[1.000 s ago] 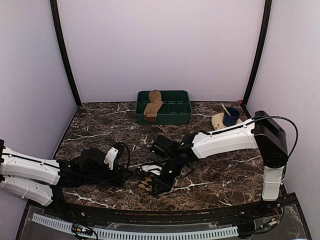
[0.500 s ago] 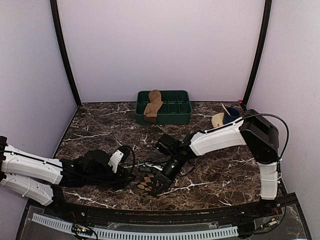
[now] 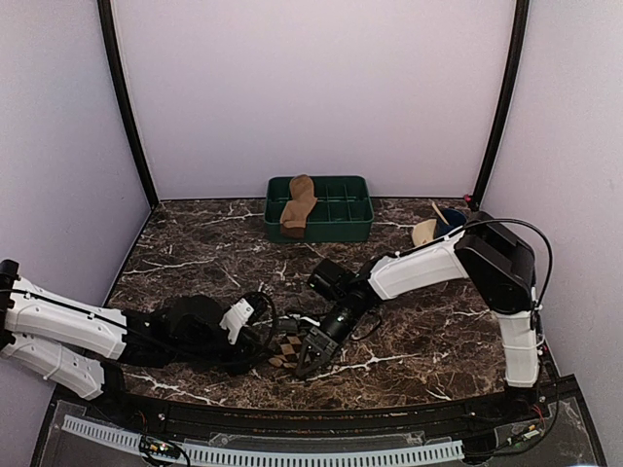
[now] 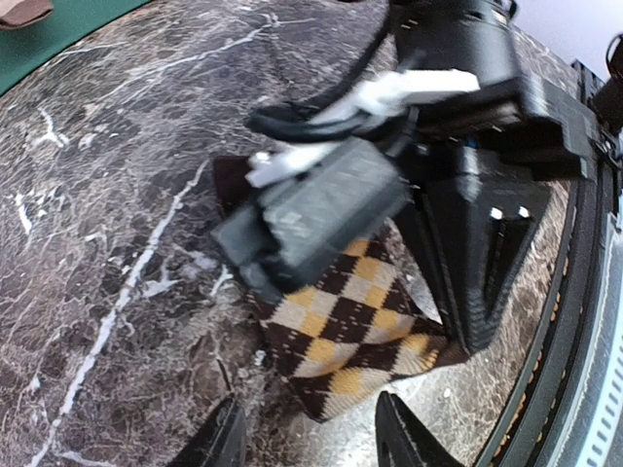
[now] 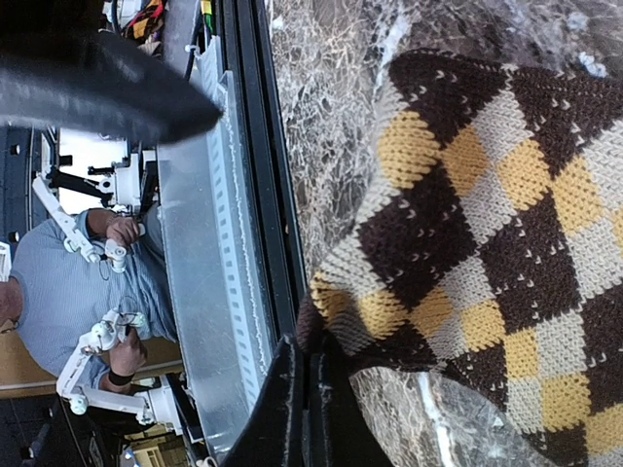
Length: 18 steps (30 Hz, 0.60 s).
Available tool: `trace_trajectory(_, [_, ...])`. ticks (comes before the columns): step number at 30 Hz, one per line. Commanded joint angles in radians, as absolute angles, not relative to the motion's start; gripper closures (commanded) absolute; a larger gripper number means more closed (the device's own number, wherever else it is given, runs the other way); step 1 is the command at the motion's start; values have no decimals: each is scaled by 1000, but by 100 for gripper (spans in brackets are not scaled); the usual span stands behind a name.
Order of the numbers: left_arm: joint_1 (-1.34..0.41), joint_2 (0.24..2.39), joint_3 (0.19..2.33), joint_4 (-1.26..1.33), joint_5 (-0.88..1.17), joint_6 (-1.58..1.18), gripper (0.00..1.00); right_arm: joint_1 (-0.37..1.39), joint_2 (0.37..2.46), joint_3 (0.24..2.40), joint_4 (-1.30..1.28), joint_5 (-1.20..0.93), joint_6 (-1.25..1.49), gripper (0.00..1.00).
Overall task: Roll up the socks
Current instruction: Place the sock at the center of the board.
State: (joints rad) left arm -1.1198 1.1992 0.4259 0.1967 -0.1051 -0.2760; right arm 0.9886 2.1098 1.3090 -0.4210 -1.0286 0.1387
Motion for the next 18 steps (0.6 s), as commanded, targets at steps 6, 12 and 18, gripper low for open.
trace_trajectory(6, [-1185,1226,485,171,-100,-189,52,964,2148,1340,-394,-1065,165,100])
trace_trajectory(12, [-1213,1309,531,172,-98,-154,53,955,2151,1333,-395,-1068,166,100])
trace_trajectory(18, [-1226,1367,560,175,-107,-129,55,947,2156,1340,-401,-1080,167,100])
